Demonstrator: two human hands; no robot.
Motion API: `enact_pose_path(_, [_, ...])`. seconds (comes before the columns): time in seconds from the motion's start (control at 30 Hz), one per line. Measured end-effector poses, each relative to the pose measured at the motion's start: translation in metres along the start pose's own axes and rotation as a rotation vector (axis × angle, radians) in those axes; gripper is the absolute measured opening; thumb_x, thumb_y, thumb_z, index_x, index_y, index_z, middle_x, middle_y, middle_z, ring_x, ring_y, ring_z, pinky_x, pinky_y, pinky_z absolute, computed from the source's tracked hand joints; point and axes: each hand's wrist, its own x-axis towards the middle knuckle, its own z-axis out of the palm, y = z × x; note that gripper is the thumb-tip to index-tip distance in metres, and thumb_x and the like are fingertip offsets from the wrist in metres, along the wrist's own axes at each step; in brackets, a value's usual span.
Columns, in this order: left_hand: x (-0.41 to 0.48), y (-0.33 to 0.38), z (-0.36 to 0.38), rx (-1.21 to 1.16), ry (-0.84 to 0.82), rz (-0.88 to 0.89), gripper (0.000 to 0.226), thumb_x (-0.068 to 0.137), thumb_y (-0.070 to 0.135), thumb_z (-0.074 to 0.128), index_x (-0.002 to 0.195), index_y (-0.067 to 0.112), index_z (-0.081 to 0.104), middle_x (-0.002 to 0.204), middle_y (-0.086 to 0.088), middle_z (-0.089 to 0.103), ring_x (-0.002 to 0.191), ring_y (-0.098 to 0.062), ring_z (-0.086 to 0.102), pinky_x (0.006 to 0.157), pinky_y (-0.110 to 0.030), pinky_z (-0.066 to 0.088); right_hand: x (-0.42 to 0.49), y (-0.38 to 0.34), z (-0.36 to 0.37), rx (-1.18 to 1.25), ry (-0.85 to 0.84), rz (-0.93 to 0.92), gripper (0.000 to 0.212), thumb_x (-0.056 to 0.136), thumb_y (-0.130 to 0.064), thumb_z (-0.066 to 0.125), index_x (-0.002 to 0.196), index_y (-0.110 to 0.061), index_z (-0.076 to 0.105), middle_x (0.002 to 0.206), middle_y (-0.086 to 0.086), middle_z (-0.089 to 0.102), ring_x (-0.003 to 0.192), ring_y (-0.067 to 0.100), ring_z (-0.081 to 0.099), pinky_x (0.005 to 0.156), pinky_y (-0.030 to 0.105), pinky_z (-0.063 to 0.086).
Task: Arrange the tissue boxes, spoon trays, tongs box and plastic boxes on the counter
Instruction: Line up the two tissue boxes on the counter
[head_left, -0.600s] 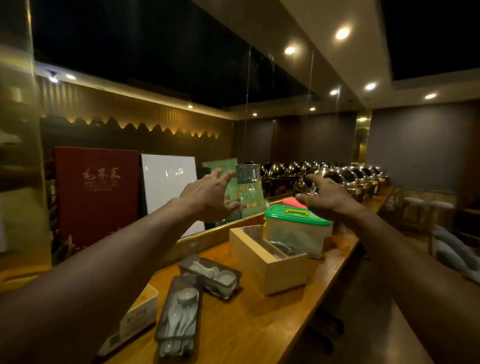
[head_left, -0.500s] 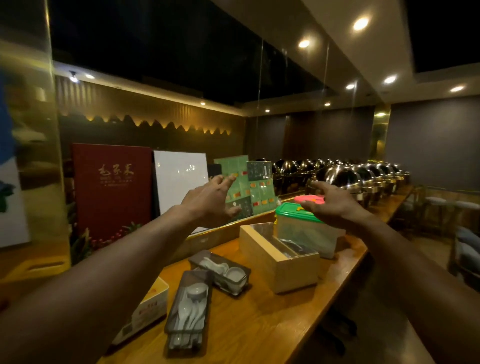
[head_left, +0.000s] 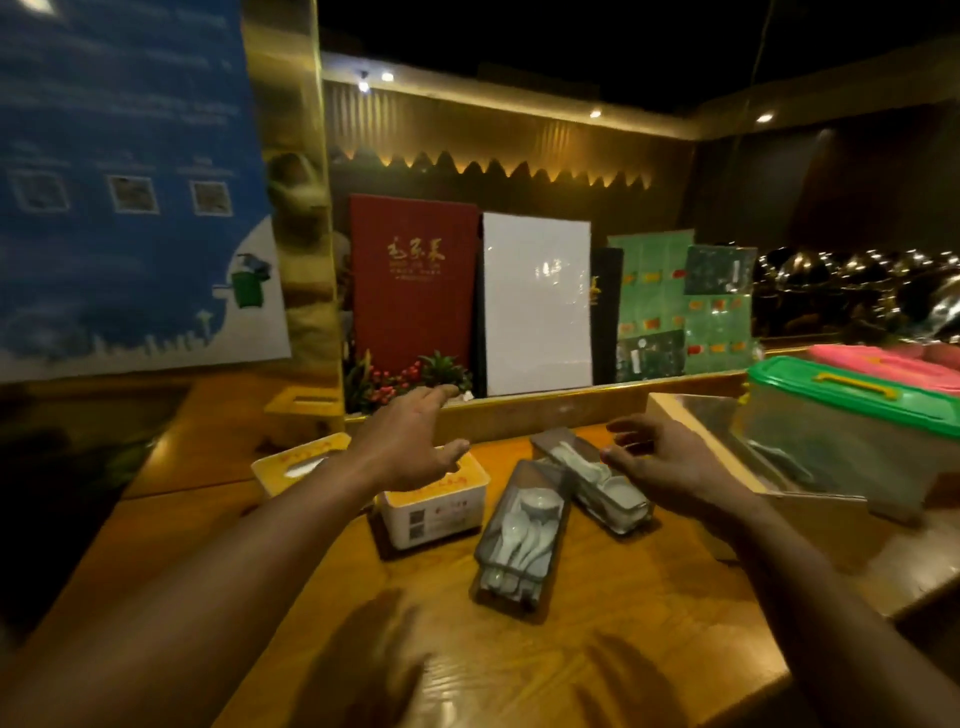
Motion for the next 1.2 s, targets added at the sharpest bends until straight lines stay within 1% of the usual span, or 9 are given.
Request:
enact_pose_path(0.07, [-0.007,-0.029,0.005,-0.002,-0.028,-0.085,0.083,0.086,0.062,0.062,0.155,0.03,0.029,0.158,0.002,0.04,0.141,-0.023,0.042,0.106,-0.045,0.046,0.014,-0.005,0.033,0.019,-0.075,-0.034,0.041,0.089,-0.039,0.071,0.127,-0.028,0.058,0.118,-0.007,0.064,0.1,0.005,0.058,0.07,0.022,0.049])
enact_pose_path(0.2, [-0.016,-0.087,0.016,-0.044,-0.025,-0.228,0.081,0.085,0.056,0.068,0.153,0.029,0.034,0.156,0.0,0.044,0.133,-0.024,0.052,0.1,-0.045,0.051,0.037,-0.029,0.094,0.024,-0.12,-0.083,0.042,0.091,-0.034,0.071,0.129,-0.022,0.06,0.123,-0.002,0.065,0.11,0.014,0.061,0.09,0.038,0.056])
enact_pose_path(0.37, [-0.027,-0.154,0.042,-0.13,-0.016,-0.354,0.072,0.083,0.048,0.073,0.147,0.028,0.046,0.15,0.0,0.049,0.131,-0.023,0.052,0.096,-0.04,0.051,0.063,-0.07,0.185,-0.145,-0.163,-0.291,0.047,0.09,-0.038,0.07,0.132,-0.02,0.059,0.128,0.002,0.065,0.115,0.018,0.061,0.092,0.033,0.05])
enact_pose_path(0.53, [-0.038,-0.203,0.085,-0.032,-0.1,-0.429,0.073,0.082,0.051,0.068,0.147,0.03,0.044,0.158,-0.002,0.035,0.143,-0.027,0.032,0.11,-0.051,0.041,0.088,-0.101,0.264,-0.316,-0.213,-0.419,0.058,0.088,-0.042,0.065,0.141,-0.026,0.049,0.139,0.004,0.053,0.125,0.025,0.051,0.099,0.041,0.046])
enact_pose_path(0.7, [-0.049,-0.229,0.106,0.013,-0.131,-0.45,0.063,0.089,0.047,0.064,0.147,0.041,0.041,0.169,-0.006,0.001,0.154,-0.037,-0.002,0.12,-0.057,0.019,0.121,-0.116,0.311,-0.477,-0.27,-0.455,0.072,0.088,-0.043,0.066,0.151,-0.027,0.035,0.149,0.012,0.043,0.137,0.032,0.038,0.11,0.046,0.035])
enact_pose_path(0.87, [-0.058,-0.236,0.111,-0.03,-0.02,-0.457,0.055,0.092,0.043,0.063,0.143,0.048,0.046,0.169,-0.005,-0.001,0.153,-0.035,0.004,0.118,-0.057,0.03,0.156,-0.11,0.346,-0.625,-0.372,-0.472,0.079,0.094,-0.048,0.059,0.157,-0.034,0.014,0.164,0.022,0.014,0.152,0.04,0.004,0.122,0.053,0.007])
enact_pose_path(1.0, [-0.066,-0.246,0.112,-0.136,0.08,-0.508,0.043,0.091,0.044,0.065,0.133,0.051,0.056,0.167,0.005,0.0,0.152,-0.029,0.011,0.114,-0.054,0.037,0.17,-0.106,0.366,-0.673,-0.407,-0.585,0.083,0.095,-0.053,0.054,0.154,-0.048,-0.004,0.161,0.025,0.02,0.151,0.043,0.0,0.12,0.056,-0.005])
enact_pose_path(1.1, [-0.073,-0.254,0.108,-0.228,0.135,-0.58,0.036,0.09,0.041,0.069,0.125,0.049,0.063,0.165,0.01,0.005,0.147,-0.028,0.026,0.103,-0.045,0.051,0.161,-0.108,0.37,-0.65,-0.354,-0.648,0.076,0.095,-0.053,0.053,0.155,-0.045,0.006,0.159,0.026,0.025,0.151,0.043,0.003,0.12,0.053,-0.007])
enact_pose_path(1.2, [-0.078,-0.255,0.102,-0.377,0.165,-0.657,0.033,0.088,0.033,0.074,0.119,0.043,0.065,0.167,0.002,0.01,0.145,-0.033,0.033,0.092,-0.035,0.058,0.142,-0.108,0.372,-0.581,-0.291,-0.665,0.06,0.097,-0.052,0.049,0.152,-0.043,0.025,0.157,0.028,0.028,0.151,0.043,0.01,0.12,0.052,-0.007])
